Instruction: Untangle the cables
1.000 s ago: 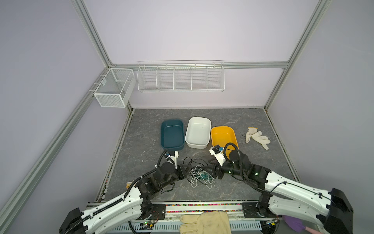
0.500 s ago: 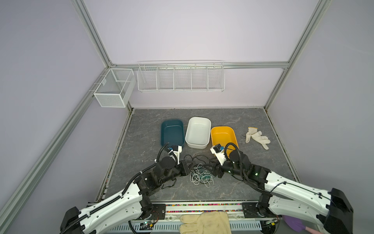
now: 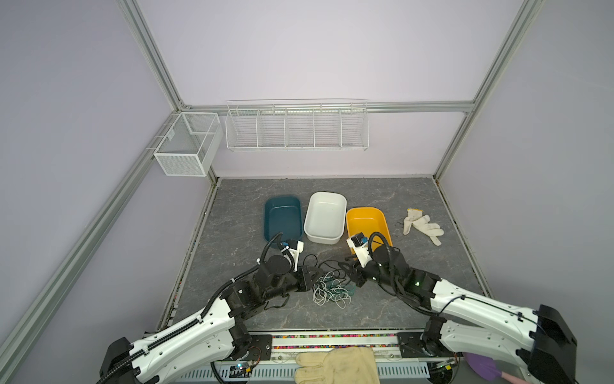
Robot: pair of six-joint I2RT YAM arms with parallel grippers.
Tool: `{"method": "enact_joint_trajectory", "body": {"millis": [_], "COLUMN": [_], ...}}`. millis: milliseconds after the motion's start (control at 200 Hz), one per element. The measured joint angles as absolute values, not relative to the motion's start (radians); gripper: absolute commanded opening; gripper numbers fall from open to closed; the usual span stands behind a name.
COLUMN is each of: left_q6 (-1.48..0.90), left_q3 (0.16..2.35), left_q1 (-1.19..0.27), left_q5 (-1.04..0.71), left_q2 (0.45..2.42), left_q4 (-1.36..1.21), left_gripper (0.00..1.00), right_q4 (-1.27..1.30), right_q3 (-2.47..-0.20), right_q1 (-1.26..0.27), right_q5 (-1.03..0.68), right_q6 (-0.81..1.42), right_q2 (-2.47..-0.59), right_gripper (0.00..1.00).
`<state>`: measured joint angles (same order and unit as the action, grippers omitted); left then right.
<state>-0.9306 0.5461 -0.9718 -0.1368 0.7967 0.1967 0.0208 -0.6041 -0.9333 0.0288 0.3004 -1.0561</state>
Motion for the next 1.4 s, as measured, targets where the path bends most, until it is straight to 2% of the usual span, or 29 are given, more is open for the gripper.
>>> {"method": "enact_joint_trajectory", "body": {"millis": [120, 290, 580, 840, 915, 1159, 1399], "left_q6": [-0.93, -0.926, -0.923, -0.918, -0.91, -0.882, -0.871], "left_q3": [0.546, 0.546, 0.546, 0.546, 0.546, 0.546, 0.537], "left_q1": [-0.972, -0.972, -0.972, -0.972, -0.972, -0.972, -0.972], "left_q5": [-0.137, -0.137, -0.136, -0.12, -0.113, -0.057, -0.004], "left_q2": [0.792, 0.779, 0.738, 0.717, 0.716, 0.698, 0.675], "left_q4": [0.205, 0.208, 0.22, 0.245, 0.252, 0.316, 0.344], "left_gripper": [0.0, 0.0, 0.0, 0.43, 0.51, 0.68, 0.68], "right_q4": [0.022, 0.025, 0.025, -0.007, -0.029, -0.103, -0.16], "right_q3": [-0.608, -0.611, -0.611, -0.636, -0.661, -0.765, -0.888], "right_q1": [-0.932, -0.932, -0.932, -0.931, -0.931, -0.931, -0.931], "right_q5": [0.004, -0.016, -0.033, 0.001, 0.004, 0.007, -0.002], "right_q6": [0.303, 0.299, 0.295, 0.29, 0.283, 0.253, 0.237], "right_q2": [-1.081, -1.069, -1.044, -0.953, -0.953, -0.951, -0.933], "right_gripper": [0.17, 0.06, 0.06, 0.06, 0.06, 0.06, 0.06]}}
